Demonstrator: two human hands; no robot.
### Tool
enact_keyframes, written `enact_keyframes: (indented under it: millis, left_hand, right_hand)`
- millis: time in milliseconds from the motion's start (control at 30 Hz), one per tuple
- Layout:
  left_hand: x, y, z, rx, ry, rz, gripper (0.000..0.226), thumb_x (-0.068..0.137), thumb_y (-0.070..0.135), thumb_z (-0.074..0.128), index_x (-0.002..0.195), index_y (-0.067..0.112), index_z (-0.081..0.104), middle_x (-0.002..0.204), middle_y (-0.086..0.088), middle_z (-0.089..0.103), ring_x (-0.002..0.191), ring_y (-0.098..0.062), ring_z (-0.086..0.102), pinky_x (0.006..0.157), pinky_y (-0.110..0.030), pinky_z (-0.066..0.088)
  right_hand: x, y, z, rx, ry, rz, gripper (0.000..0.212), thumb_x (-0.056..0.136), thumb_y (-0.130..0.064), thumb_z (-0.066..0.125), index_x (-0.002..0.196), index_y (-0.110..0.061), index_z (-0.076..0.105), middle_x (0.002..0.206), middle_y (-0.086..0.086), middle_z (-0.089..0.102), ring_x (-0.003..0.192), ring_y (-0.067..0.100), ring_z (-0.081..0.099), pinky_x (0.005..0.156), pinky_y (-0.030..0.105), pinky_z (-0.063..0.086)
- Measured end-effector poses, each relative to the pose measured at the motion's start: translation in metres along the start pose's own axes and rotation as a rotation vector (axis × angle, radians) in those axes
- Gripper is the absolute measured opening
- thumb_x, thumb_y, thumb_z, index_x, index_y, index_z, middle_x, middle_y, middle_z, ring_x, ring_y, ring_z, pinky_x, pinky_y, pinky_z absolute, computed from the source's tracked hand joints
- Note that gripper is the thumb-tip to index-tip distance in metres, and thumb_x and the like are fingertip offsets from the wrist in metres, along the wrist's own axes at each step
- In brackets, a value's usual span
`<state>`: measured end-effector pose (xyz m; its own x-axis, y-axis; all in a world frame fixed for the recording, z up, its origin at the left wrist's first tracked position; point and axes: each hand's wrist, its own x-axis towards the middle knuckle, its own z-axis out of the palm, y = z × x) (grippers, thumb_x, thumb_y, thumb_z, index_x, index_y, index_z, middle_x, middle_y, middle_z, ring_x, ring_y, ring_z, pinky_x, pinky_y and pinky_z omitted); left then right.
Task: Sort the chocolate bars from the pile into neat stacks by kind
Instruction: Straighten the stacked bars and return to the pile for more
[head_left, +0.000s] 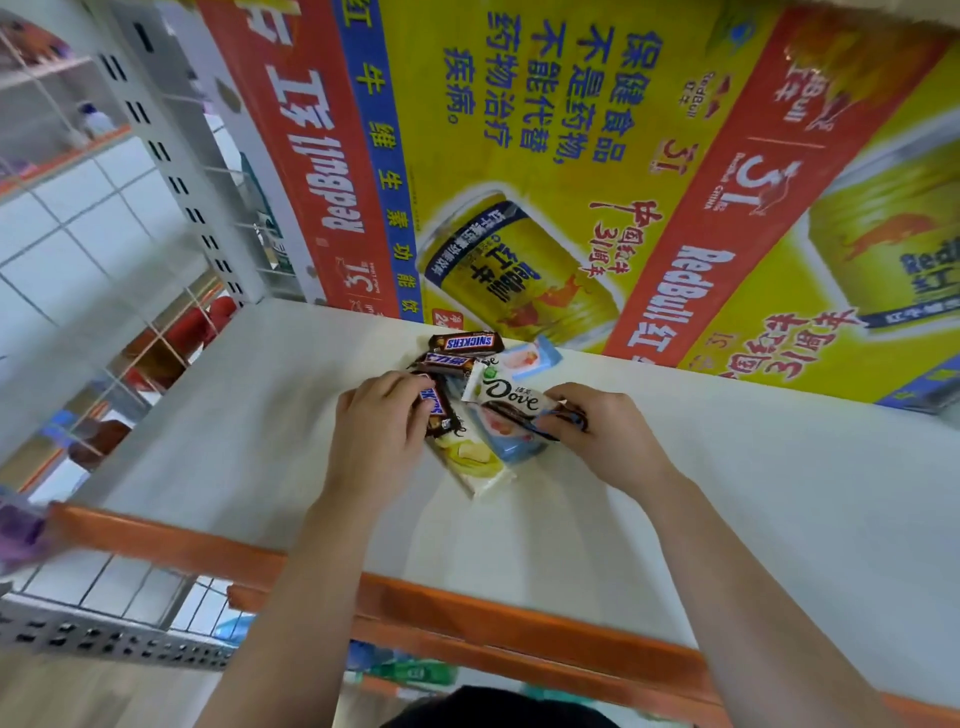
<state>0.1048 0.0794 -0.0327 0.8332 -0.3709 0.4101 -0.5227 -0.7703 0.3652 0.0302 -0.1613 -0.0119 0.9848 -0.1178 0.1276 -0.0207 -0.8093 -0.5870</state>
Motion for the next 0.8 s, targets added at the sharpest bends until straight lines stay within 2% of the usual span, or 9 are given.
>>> enact_keyframes:
  millis: [100,167,233,367,467,600,667,800]
  left_hand:
    - [0.004,0.000,0.000,-0.042,-0.111,0.101,0.028,0.089,0.009,0.054,0.113,0.018,0.065,0.115,-0.002,0.066,0.108,-0.027,0.058,0.087,-0.043,0.047]
    - [0.007,0.002,-0.001,-0.095,-0.223,0.142,0.030,0.091,0.021,0.052,0.118,0.021,0.064,0.124,0.002,0.062,0.120,-0.023,0.052,0.096,-0.045,0.044]
    - [0.007,0.003,-0.002,-0.111,-0.277,0.130,0.032,0.091,0.029,0.055,0.121,0.023,0.062,0.129,0.005,0.058,0.123,-0.019,0.049,0.098,-0.042,0.041]
    - [0.003,-0.005,-0.007,0.007,-0.195,0.065,0.031,0.085,0.036,0.064,0.113,0.022,0.065,0.116,0.004,0.059,0.109,-0.023,0.053,0.088,-0.040,0.040]
    - [0.004,-0.012,-0.011,0.043,-0.205,0.026,0.038,0.085,0.045,0.059,0.113,0.021,0.066,0.112,0.003,0.060,0.107,-0.024,0.052,0.087,-0.041,0.041]
    - [0.007,-0.012,-0.016,-0.039,-0.264,-0.010,0.054,0.078,0.054,0.049,0.117,0.021,0.064,0.119,0.004,0.058,0.113,-0.021,0.049,0.093,-0.040,0.040]
    - [0.008,-0.013,-0.016,-0.053,-0.234,-0.017,0.050,0.079,0.052,0.053,0.115,0.021,0.065,0.118,0.003,0.059,0.112,-0.021,0.050,0.093,-0.042,0.041]
    - [0.015,-0.011,-0.014,-0.064,-0.182,0.018,0.030,0.087,0.035,0.062,0.114,0.020,0.066,0.116,0.002,0.060,0.109,-0.022,0.054,0.090,-0.044,0.044]
  right_hand:
    - [-0.002,-0.003,-0.002,0.012,0.003,0.019,0.025,0.086,-0.027,0.067,0.108,-0.015,0.066,0.102,0.004,0.072,0.089,0.025,0.065,0.072,0.035,0.049]
    - [-0.004,-0.003,-0.002,0.021,0.015,0.039,0.023,0.088,-0.025,0.065,0.108,-0.014,0.065,0.102,0.005,0.072,0.090,0.027,0.064,0.071,0.034,0.047]
    - [-0.006,-0.002,-0.002,0.031,0.032,0.062,0.021,0.090,-0.023,0.062,0.108,-0.014,0.064,0.102,0.005,0.071,0.089,0.027,0.063,0.068,0.031,0.044]
    - [-0.010,-0.001,-0.003,0.110,0.062,0.129,0.010,0.092,-0.024,0.059,0.100,-0.020,0.059,0.098,0.004,0.071,0.066,0.024,0.067,0.064,0.037,0.054]
    - [-0.013,-0.002,-0.005,0.135,0.082,0.163,0.004,0.093,-0.025,0.057,0.096,-0.024,0.054,0.096,0.001,0.068,0.051,0.019,0.066,0.052,0.028,0.052]
    - [-0.015,-0.002,-0.003,0.131,0.089,0.185,0.005,0.093,-0.025,0.057,0.097,-0.022,0.056,0.097,0.003,0.070,0.049,0.021,0.064,0.053,0.031,0.052]
    - [-0.016,-0.003,-0.001,0.133,0.079,0.189,0.008,0.093,-0.025,0.057,0.099,-0.020,0.057,0.098,0.004,0.070,0.049,0.022,0.064,0.054,0.033,0.053]
    - [-0.017,-0.005,0.000,0.134,0.084,0.187,0.008,0.092,-0.026,0.057,0.099,-0.021,0.057,0.099,0.004,0.071,0.050,0.022,0.064,0.056,0.038,0.055]
